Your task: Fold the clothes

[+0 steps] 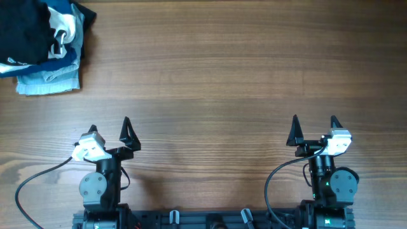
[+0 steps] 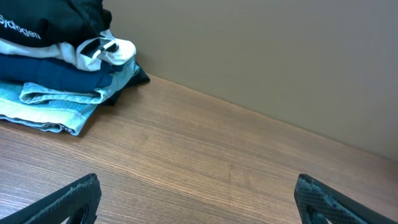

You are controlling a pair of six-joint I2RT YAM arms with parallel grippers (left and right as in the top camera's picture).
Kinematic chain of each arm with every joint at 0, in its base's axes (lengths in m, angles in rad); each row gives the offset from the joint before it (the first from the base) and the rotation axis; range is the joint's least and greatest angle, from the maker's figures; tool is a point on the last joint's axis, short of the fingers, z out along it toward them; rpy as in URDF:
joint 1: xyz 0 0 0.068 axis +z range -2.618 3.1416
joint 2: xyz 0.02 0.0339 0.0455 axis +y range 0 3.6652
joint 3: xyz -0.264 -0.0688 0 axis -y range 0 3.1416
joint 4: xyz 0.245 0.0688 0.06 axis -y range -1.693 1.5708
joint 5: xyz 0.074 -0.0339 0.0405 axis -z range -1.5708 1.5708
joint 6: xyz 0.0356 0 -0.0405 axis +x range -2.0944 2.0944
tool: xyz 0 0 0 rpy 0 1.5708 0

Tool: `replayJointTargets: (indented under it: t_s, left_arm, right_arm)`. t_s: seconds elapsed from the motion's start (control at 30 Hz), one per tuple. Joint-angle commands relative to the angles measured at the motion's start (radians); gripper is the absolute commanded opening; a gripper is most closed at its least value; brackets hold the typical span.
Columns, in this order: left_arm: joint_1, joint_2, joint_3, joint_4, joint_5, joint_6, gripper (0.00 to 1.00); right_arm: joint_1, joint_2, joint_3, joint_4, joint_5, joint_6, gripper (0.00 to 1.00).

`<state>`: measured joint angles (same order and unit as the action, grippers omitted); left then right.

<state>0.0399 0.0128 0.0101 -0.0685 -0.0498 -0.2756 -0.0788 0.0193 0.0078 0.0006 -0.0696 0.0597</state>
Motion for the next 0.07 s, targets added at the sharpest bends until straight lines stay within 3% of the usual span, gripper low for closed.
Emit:
replayJointTargets:
  t_s: [0.0,0.03]
  left_arm:
    - [0.005,-0.01,-0.005,-0.002,0.016,0.002,1.0]
    - [0.005,-0.01,-0.005,-0.002,0.016,0.002,1.0]
  right_arm:
    - [0.005,-0.005,-0.003,0.002,0.014,0.011,1.0]
    - [0.005,-0.005,-0.003,0.002,0.014,0.011,1.0]
